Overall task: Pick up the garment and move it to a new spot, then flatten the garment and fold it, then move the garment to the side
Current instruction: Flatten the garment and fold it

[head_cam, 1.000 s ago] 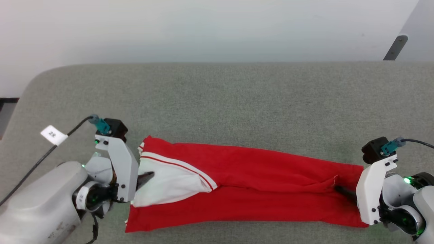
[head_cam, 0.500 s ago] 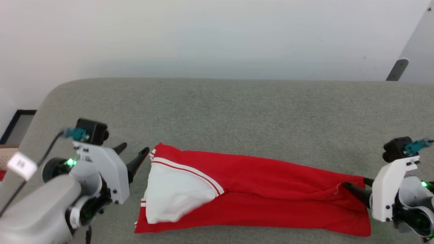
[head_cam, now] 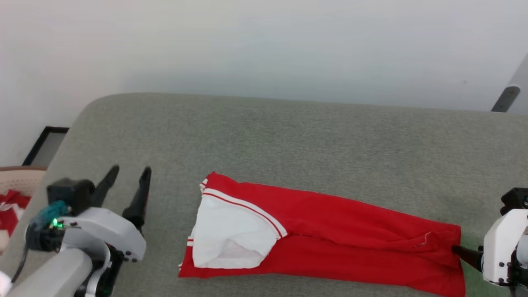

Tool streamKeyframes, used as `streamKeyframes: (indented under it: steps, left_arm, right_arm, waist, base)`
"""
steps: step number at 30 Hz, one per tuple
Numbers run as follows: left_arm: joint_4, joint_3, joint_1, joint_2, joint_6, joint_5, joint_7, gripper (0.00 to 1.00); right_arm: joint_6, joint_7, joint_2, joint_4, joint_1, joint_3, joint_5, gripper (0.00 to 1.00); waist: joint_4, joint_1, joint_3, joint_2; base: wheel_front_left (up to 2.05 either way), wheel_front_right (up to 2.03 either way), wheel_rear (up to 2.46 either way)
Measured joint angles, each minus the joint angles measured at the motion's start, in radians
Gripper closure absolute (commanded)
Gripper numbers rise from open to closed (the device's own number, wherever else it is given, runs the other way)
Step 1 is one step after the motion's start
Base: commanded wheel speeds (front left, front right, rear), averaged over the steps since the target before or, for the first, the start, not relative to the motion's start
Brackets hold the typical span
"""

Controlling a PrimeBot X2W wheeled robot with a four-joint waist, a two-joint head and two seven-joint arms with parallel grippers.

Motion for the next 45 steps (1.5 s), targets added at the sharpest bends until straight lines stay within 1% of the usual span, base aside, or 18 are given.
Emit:
streamKeyframes:
  steps: [2,7,9,12,19,20,21,22,27,32,35,45]
  left_arm:
    - [-0.038,0.099,0.056,-0.035,0.007,0.076,-0.004,0.00]
    - [-0.097,0.292,0.234,-0.133,0.002,0.238,-0.003,0.00]
    - [-0.109,0.360,0.287,-0.179,-0.018,0.283,-0.003,0.00]
    - [-0.107,0.432,0.349,-0.232,-0.055,0.345,-0.003,0.00]
    - [-0.103,0.583,0.401,-0.348,-0.132,0.454,-0.003,0.00]
    - [-0.101,0.601,0.406,-0.362,-0.145,0.466,-0.003,0.00]
    - [-0.099,0.621,0.410,-0.379,-0.155,0.473,-0.003,0.00]
    - [-0.099,0.639,0.413,-0.395,-0.165,0.480,-0.003,0.00]
    - [-0.085,0.702,0.430,-0.450,-0.213,0.529,-0.003,0.00]
    - [-0.077,0.765,0.433,-0.497,-0.236,0.569,-0.003,0.00]
    - [-0.077,0.781,0.432,-0.520,-0.262,0.592,-0.003,0.00]
    - [-0.034,0.813,0.409,-0.560,-0.337,0.649,-0.003,0.00]
  right_arm:
    - [0.000,0.018,0.008,0.006,0.000,-0.026,-0.015,0.00]
    - [0.000,0.058,0.029,0.040,0.007,-0.072,-0.053,0.00]
    - [0.000,0.065,0.038,0.058,0.006,-0.086,-0.065,0.00]
    - [0.000,0.071,0.054,0.087,0.005,-0.100,-0.081,0.00]
    - [0.000,0.068,0.067,0.145,-0.024,-0.101,-0.097,0.00]
    - [-0.001,0.066,0.064,0.149,-0.028,-0.093,-0.096,0.11]
    - [-0.001,0.064,0.060,0.149,-0.029,-0.084,-0.087,0.58]
    - [-0.002,0.059,0.055,0.148,-0.030,-0.074,-0.072,1.00]
    - [0.000,0.052,0.041,0.153,-0.044,-0.042,-0.035,1.00]
    - [0.001,0.040,0.016,0.150,-0.051,-0.028,-0.006,1.00]
    - [0.002,0.020,-0.007,0.148,-0.058,-0.021,0.003,1.00]
    - [0.001,-0.042,-0.140,0.238,-0.096,-0.052,-0.022,1.00]
  waist:
    - [0.012,0.0000,0.002,0.0000]
    - [0.045,0.0000,0.010,0.0000]
    - [0.058,0.0000,0.015,0.0000]
    - [0.078,0.0000,0.022,0.0000]
    - [0.114,0.0000,0.044,0.0000]
    - [0.118,0.0000,0.048,0.0001]
    - [0.122,0.0000,0.051,0.0000]
    - [0.125,0.0000,0.054,0.0000]
    - [0.132,0.0000,0.069,0.0000]
    - [0.123,0.0000,0.077,0.0000]
    - [0.114,0.0000,0.082,0.0000]
    - [0.074,0.0000,0.095,0.0000]
  base:
    - [0.00,0.00,0.00]
    - [0.00,0.00,0.00]
    - [0.00,0.00,0.00]
    - [0.00,0.00,0.00]
    - [0.00,0.00,0.00]
    - [0.00,0.00,0.00]
    - [0.00,0.00,0.00]
    - [0.00,0.00,0.00]
    - [0.00,0.00,0.00]
    - [0.00,0.00,0.00]
    - [0.00,0.00,0.00]
    - [0.00,0.00,0.00]
